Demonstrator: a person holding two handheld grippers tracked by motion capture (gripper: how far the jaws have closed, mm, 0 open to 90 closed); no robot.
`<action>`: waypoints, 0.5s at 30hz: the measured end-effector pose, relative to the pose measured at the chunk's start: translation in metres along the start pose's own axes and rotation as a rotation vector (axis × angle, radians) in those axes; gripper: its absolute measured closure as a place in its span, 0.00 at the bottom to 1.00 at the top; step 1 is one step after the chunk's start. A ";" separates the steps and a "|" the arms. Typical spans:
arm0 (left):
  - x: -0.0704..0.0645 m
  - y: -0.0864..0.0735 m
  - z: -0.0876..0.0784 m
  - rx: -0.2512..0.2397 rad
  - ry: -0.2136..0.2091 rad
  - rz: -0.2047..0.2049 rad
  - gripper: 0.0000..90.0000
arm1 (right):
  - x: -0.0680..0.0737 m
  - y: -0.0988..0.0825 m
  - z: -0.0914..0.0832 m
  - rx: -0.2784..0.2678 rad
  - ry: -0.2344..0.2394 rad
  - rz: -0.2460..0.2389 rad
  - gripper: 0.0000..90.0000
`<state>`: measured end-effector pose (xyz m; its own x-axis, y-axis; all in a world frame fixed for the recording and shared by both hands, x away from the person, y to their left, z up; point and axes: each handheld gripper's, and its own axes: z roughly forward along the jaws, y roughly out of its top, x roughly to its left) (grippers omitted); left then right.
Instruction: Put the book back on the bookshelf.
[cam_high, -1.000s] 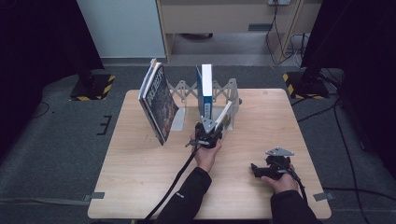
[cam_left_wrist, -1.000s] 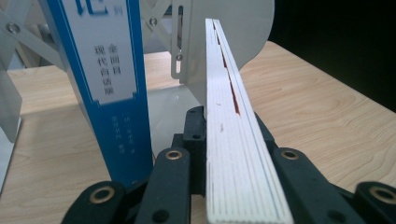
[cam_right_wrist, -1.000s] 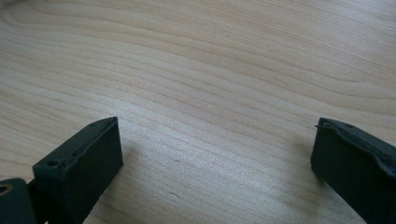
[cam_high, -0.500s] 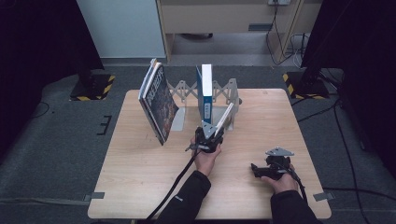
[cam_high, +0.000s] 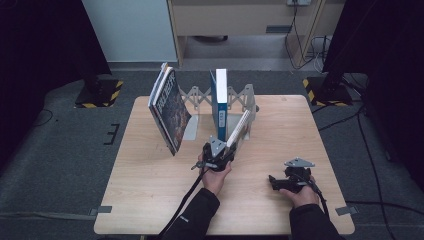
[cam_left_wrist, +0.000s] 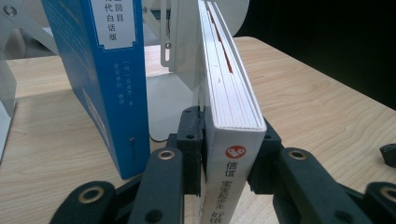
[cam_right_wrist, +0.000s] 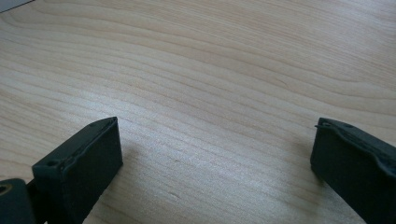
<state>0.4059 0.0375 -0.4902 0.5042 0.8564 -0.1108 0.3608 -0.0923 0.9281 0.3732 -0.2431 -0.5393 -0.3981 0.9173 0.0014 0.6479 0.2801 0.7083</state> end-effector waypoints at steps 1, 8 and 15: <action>-0.001 0.000 0.001 0.000 0.005 0.001 0.79 | 0.000 0.000 0.000 0.000 0.000 0.000 0.03; -0.003 0.006 0.012 0.008 0.010 0.004 0.79 | 0.000 0.000 0.000 0.001 -0.001 0.002 0.02; -0.004 0.003 0.016 0.032 -0.050 0.009 0.72 | 0.000 0.000 0.000 0.000 -0.001 0.005 0.02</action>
<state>0.4173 0.0262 -0.4924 0.5459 0.8290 -0.1215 0.3811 -0.1166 0.9172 0.3732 -0.2426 -0.5393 -0.3941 0.9191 0.0038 0.6497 0.2756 0.7085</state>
